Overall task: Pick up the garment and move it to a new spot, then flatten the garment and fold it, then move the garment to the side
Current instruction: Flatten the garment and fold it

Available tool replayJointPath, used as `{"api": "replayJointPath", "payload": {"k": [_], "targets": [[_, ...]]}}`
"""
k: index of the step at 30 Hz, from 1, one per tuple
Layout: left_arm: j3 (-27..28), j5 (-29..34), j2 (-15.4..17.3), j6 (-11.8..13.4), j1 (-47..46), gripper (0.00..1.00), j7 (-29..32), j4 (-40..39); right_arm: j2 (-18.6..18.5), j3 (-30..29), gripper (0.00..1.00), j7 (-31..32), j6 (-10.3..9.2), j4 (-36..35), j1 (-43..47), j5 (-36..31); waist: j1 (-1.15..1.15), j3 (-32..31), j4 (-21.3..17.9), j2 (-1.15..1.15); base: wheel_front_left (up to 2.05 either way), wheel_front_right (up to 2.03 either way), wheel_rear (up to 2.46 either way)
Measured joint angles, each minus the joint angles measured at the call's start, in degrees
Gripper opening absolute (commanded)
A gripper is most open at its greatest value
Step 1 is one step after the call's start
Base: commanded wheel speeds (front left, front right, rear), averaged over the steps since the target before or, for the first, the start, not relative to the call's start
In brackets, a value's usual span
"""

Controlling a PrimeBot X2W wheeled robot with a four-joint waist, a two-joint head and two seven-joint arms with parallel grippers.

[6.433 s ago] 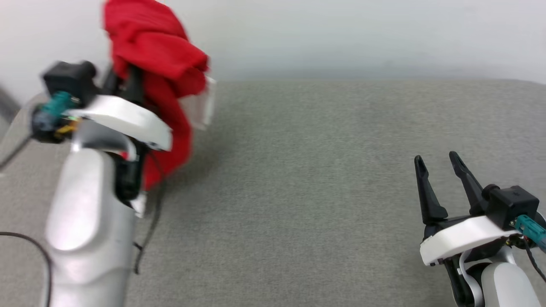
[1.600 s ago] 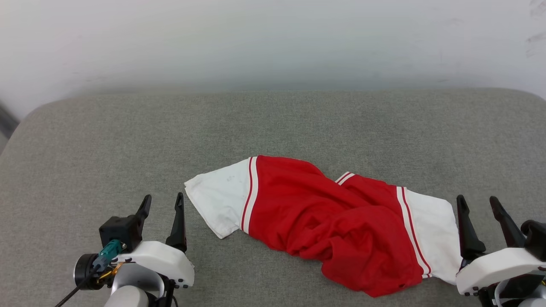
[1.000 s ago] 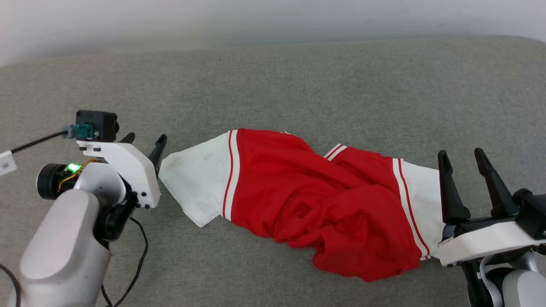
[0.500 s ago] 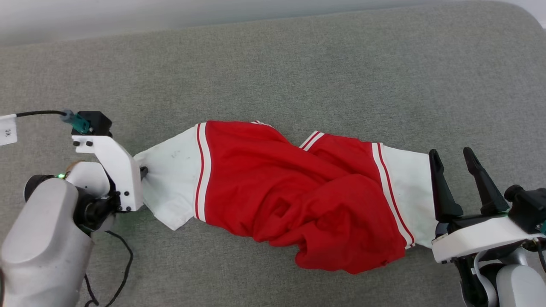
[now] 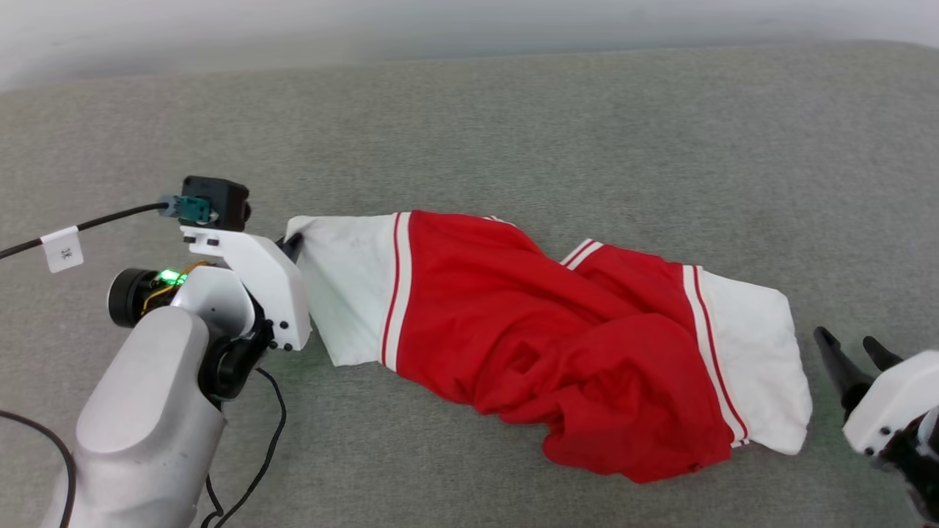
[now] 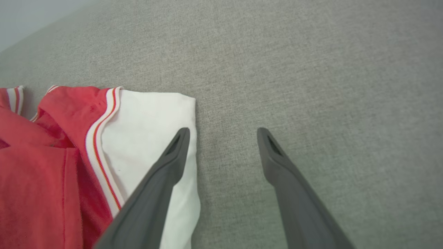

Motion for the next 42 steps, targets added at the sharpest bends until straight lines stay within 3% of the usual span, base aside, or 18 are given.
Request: {"api": "replayJointPath", "payload": {"k": [7, 16, 17, 18, 25, 30, 35, 42], "targets": [[-0.9, 1.1, -0.8, 0.5, 0.0, 0.00, -2.8, -5.9, -2.9, 0.2, 1.00, 17.9, 0.00, 0.0, -4.6, 3.6, 0.00, 0.7, 2.9, 0.00, 0.00, 0.00, 0.00], [-1.8, 1.8, -1.4, 1.0, -0.5, 0.00, -3.4, -10.0, -3.4, 0.8, 0.98, 25.9, 0.04, 5.6, -9.9, 1.9, 0.00, 4.1, 5.7, 0.00, 0.00, 0.00, 0.00], [-1.8, 1.7, -1.4, 1.1, -0.5, 0.00, -3.4, -10.2, -3.4, 0.6, 0.33, 26.5, 0.03, 6.2, -10.4, 1.9, -0.01, 4.3, 5.9, 0.00, 0.00, 0.00, 0.00], [-1.8, 1.6, -1.4, 1.2, -0.5, 0.00, -3.3, -10.3, -3.3, 0.5, 0.00, 26.9, 0.02, 6.6, -10.7, 2.1, 0.00, 4.5, 6.0, 0.00, 0.00, 0.00, 0.00], [-1.1, 1.4, -0.3, 1.8, -0.3, 0.00, -3.8, -10.7, -4.0, 2.7, 0.00, 24.9, 0.00, 6.3, -11.7, 1.1, 0.00, 3.5, 5.7, 0.00, 0.00, 0.00, 0.00], [-0.3, 2.0, 0.4, 2.5, -0.4, 0.00, -6.2, -10.7, -5.3, 4.8, 0.00, 19.7, 0.00, 3.3, -13.0, -2.3, 0.00, 1.1, 4.9, 0.00, 0.00, 0.00, 0.00], [0.6, 2.4, 0.2, 3.2, -2.4, 0.00, -8.2, -10.3, -6.7, 6.8, 0.00, 13.8, 0.01, 1.6, -15.8, -4.6, 0.00, -2.2, 4.2, 0.00, 0.00, 0.00, 0.00], [1.4, 2.0, -1.3, 3.5, -9.0, 0.00, -10.0, -6.9, -7.2, 11.7, 0.00, 10.5, 0.01, 2.7, -23.7, -5.2, 0.00, -6.9, 3.3, 0.00, 0.00, 0.00, 0.00]]}}
